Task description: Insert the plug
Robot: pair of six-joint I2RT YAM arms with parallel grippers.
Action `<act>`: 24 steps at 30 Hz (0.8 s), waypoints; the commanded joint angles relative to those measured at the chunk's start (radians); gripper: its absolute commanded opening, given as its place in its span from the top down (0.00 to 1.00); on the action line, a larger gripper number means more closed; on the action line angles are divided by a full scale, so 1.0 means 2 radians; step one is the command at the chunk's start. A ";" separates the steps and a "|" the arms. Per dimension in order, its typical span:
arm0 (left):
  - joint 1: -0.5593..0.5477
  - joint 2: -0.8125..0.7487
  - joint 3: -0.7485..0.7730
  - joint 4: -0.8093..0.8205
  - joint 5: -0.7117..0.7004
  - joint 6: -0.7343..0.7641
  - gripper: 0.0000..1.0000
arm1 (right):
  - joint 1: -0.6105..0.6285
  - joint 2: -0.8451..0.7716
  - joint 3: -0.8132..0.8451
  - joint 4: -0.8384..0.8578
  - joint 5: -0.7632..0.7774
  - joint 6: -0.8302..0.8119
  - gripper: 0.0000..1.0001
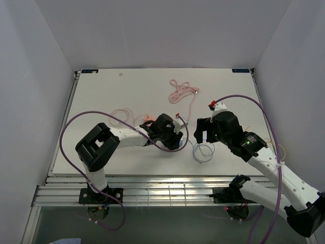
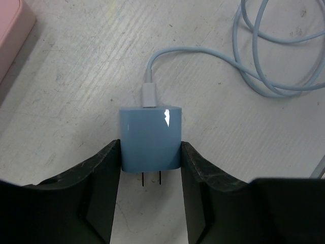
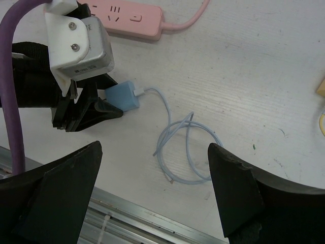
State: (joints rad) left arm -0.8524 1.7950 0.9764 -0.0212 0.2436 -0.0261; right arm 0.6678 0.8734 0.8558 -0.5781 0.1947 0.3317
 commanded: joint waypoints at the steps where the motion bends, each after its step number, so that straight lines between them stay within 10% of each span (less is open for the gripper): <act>1: 0.001 -0.015 -0.009 -0.002 0.002 0.001 0.64 | -0.002 -0.005 0.015 0.008 -0.001 -0.003 0.10; 24: -0.008 -0.242 -0.032 0.067 0.002 -0.022 0.94 | -0.003 -0.073 -0.028 0.161 -0.139 0.118 0.10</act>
State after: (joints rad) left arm -0.8551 1.3651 0.9230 0.0826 0.2256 -0.0784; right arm 0.6674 0.7544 0.8108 -0.3771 -0.0307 0.4873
